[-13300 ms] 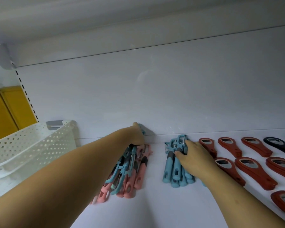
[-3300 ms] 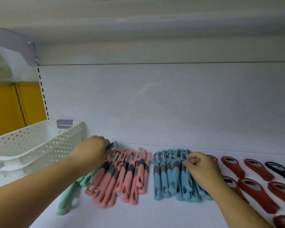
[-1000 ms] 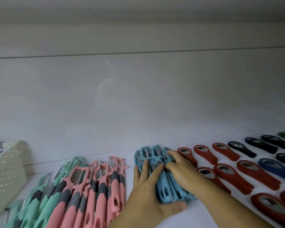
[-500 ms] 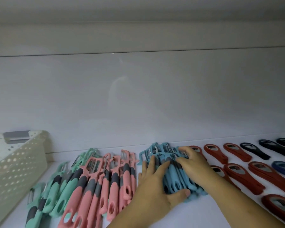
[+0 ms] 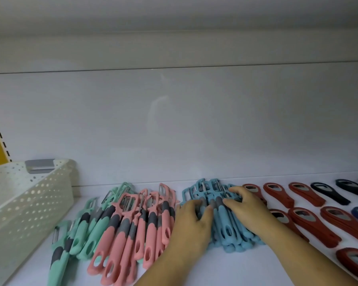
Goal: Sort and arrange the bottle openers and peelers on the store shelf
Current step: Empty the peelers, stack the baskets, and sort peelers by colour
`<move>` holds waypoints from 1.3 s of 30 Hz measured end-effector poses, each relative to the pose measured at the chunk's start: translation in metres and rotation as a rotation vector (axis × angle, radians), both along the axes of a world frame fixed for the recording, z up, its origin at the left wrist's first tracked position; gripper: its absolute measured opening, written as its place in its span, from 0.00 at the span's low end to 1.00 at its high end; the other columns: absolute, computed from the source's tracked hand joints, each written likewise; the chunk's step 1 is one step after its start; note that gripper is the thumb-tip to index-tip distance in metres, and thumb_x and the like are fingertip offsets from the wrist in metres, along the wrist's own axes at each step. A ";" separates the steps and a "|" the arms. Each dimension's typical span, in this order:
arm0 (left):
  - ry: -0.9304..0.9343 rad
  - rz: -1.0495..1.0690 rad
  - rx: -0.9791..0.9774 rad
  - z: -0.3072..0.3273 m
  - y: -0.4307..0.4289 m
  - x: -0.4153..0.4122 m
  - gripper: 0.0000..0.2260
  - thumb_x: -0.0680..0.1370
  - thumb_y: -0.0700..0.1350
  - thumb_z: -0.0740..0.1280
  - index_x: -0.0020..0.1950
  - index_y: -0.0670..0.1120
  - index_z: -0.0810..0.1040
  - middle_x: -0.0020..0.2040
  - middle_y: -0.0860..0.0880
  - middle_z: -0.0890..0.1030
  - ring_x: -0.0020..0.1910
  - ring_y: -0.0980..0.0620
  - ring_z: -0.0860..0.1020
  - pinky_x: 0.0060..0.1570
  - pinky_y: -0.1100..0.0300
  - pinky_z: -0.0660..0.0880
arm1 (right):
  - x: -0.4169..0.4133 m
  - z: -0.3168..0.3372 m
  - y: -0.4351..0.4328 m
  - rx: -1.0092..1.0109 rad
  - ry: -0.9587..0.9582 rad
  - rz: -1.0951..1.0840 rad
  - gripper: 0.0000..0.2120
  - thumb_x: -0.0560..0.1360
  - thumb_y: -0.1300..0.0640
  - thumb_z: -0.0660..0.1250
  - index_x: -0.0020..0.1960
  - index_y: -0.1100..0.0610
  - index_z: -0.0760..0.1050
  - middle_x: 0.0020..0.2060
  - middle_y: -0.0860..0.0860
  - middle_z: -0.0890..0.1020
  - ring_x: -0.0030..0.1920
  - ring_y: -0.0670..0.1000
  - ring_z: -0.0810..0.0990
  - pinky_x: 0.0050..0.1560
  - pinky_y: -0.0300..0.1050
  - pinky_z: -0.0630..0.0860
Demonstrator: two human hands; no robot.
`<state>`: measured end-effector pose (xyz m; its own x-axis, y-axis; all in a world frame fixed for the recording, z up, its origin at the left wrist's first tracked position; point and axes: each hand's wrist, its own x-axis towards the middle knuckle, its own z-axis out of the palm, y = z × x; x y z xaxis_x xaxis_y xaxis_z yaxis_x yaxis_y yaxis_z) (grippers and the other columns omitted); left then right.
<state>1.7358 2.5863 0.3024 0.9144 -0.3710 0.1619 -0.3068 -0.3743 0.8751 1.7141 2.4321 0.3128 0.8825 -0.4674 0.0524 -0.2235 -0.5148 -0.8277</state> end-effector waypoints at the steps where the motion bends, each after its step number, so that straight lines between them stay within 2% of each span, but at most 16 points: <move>1: 0.024 0.038 -0.041 0.002 0.000 0.001 0.07 0.79 0.53 0.60 0.55 0.54 0.72 0.51 0.57 0.76 0.51 0.60 0.75 0.51 0.69 0.71 | 0.000 0.000 0.000 0.006 -0.002 -0.001 0.19 0.75 0.51 0.65 0.65 0.49 0.69 0.55 0.48 0.77 0.51 0.47 0.77 0.53 0.44 0.75; 3: 0.077 0.107 -0.095 0.006 0.003 0.001 0.03 0.80 0.50 0.61 0.51 0.54 0.72 0.45 0.57 0.76 0.42 0.64 0.74 0.38 0.74 0.68 | 0.000 0.000 -0.001 0.009 -0.009 0.003 0.19 0.76 0.50 0.65 0.66 0.49 0.69 0.56 0.47 0.75 0.51 0.46 0.76 0.51 0.42 0.73; 6: 0.111 0.175 -0.136 0.004 0.010 0.009 0.11 0.79 0.46 0.62 0.61 0.49 0.73 0.51 0.54 0.78 0.48 0.59 0.77 0.41 0.70 0.70 | 0.000 0.000 0.000 0.028 -0.016 0.016 0.19 0.76 0.51 0.66 0.66 0.49 0.70 0.53 0.46 0.74 0.46 0.43 0.74 0.43 0.38 0.70; 8: 0.097 0.214 -0.149 0.005 0.014 0.011 0.12 0.78 0.42 0.62 0.61 0.48 0.73 0.48 0.56 0.77 0.45 0.62 0.75 0.33 0.75 0.67 | -0.001 0.000 0.000 0.045 -0.022 0.016 0.19 0.75 0.52 0.66 0.65 0.50 0.70 0.52 0.46 0.75 0.46 0.43 0.74 0.43 0.38 0.69; 10: 0.103 0.249 -0.173 0.006 0.018 0.012 0.10 0.79 0.40 0.62 0.59 0.48 0.72 0.44 0.59 0.73 0.40 0.67 0.71 0.28 0.76 0.67 | -0.001 0.000 0.001 0.065 -0.024 0.015 0.18 0.75 0.52 0.67 0.65 0.50 0.71 0.52 0.46 0.75 0.48 0.44 0.75 0.47 0.40 0.71; 12: 0.082 0.294 -0.177 0.008 0.022 0.012 0.11 0.79 0.40 0.62 0.60 0.48 0.72 0.49 0.56 0.74 0.42 0.63 0.73 0.35 0.74 0.68 | 0.000 -0.001 0.001 0.085 -0.025 0.020 0.18 0.75 0.53 0.67 0.64 0.49 0.71 0.52 0.47 0.76 0.49 0.45 0.76 0.50 0.42 0.72; 14: 0.047 0.319 -0.183 0.008 0.027 0.015 0.12 0.78 0.40 0.62 0.61 0.47 0.73 0.56 0.52 0.74 0.48 0.56 0.75 0.44 0.66 0.69 | 0.000 -0.001 0.002 0.102 -0.021 0.029 0.17 0.75 0.53 0.67 0.63 0.49 0.71 0.53 0.47 0.76 0.49 0.45 0.76 0.50 0.42 0.73; 18: 0.055 0.168 -0.166 0.008 0.026 0.012 0.09 0.78 0.41 0.62 0.55 0.53 0.73 0.52 0.56 0.76 0.43 0.67 0.72 0.35 0.76 0.67 | 0.001 0.001 0.001 0.135 -0.034 0.011 0.15 0.76 0.55 0.64 0.62 0.49 0.72 0.51 0.46 0.78 0.48 0.46 0.77 0.53 0.46 0.76; 20: 0.034 0.023 -0.146 0.004 0.019 0.009 0.11 0.77 0.45 0.65 0.56 0.59 0.73 0.56 0.57 0.77 0.51 0.62 0.76 0.47 0.73 0.71 | 0.002 0.001 0.000 0.117 -0.043 -0.014 0.12 0.77 0.58 0.62 0.60 0.49 0.72 0.45 0.44 0.78 0.44 0.48 0.78 0.51 0.49 0.77; 22: -0.065 -0.135 0.004 -0.002 0.012 0.004 0.13 0.74 0.55 0.66 0.55 0.68 0.68 0.64 0.65 0.68 0.66 0.60 0.67 0.66 0.64 0.64 | 0.003 0.000 -0.001 0.085 -0.046 -0.025 0.13 0.77 0.59 0.60 0.60 0.50 0.72 0.44 0.45 0.77 0.43 0.50 0.79 0.48 0.49 0.78; 24: -0.163 -0.245 0.171 -0.007 0.007 0.000 0.22 0.67 0.67 0.62 0.60 0.73 0.61 0.70 0.68 0.52 0.75 0.59 0.48 0.73 0.59 0.50 | 0.003 -0.001 -0.001 0.038 -0.030 -0.012 0.16 0.76 0.60 0.59 0.63 0.52 0.71 0.49 0.49 0.78 0.40 0.49 0.78 0.39 0.44 0.77; 26: -0.202 -0.274 0.261 -0.009 0.008 -0.002 0.31 0.60 0.73 0.57 0.62 0.76 0.54 0.70 0.65 0.43 0.73 0.59 0.36 0.74 0.53 0.43 | 0.004 -0.004 0.000 -0.006 -0.006 0.005 0.18 0.76 0.60 0.59 0.64 0.51 0.72 0.56 0.51 0.78 0.44 0.47 0.77 0.44 0.41 0.75; 28: -0.267 -0.307 0.382 -0.010 0.009 -0.002 0.36 0.56 0.78 0.58 0.61 0.78 0.48 0.70 0.65 0.38 0.72 0.58 0.34 0.74 0.53 0.42 | 0.004 -0.005 0.001 -0.026 0.007 0.010 0.18 0.75 0.59 0.59 0.64 0.49 0.73 0.60 0.50 0.76 0.55 0.49 0.77 0.58 0.47 0.75; 29: -0.314 -0.311 0.450 -0.009 0.009 -0.005 0.38 0.56 0.79 0.58 0.62 0.79 0.45 0.69 0.65 0.37 0.72 0.58 0.35 0.74 0.53 0.42 | 0.004 -0.005 0.001 -0.027 0.007 0.008 0.18 0.75 0.59 0.59 0.63 0.49 0.73 0.60 0.49 0.76 0.58 0.50 0.76 0.61 0.48 0.74; 33: -0.440 -0.230 0.588 -0.009 0.003 -0.009 0.43 0.64 0.74 0.64 0.69 0.73 0.39 0.75 0.61 0.37 0.75 0.54 0.36 0.73 0.52 0.46 | 0.003 -0.004 0.000 0.021 -0.019 -0.003 0.19 0.75 0.60 0.59 0.64 0.49 0.73 0.61 0.48 0.75 0.60 0.48 0.75 0.62 0.46 0.73; 39: -0.506 -0.167 0.630 -0.013 -0.002 -0.007 0.41 0.65 0.76 0.59 0.72 0.70 0.42 0.77 0.59 0.43 0.75 0.53 0.42 0.71 0.53 0.53 | 0.006 -0.008 -0.001 0.033 -0.064 -0.014 0.18 0.75 0.62 0.61 0.63 0.50 0.72 0.61 0.47 0.76 0.59 0.46 0.75 0.57 0.39 0.73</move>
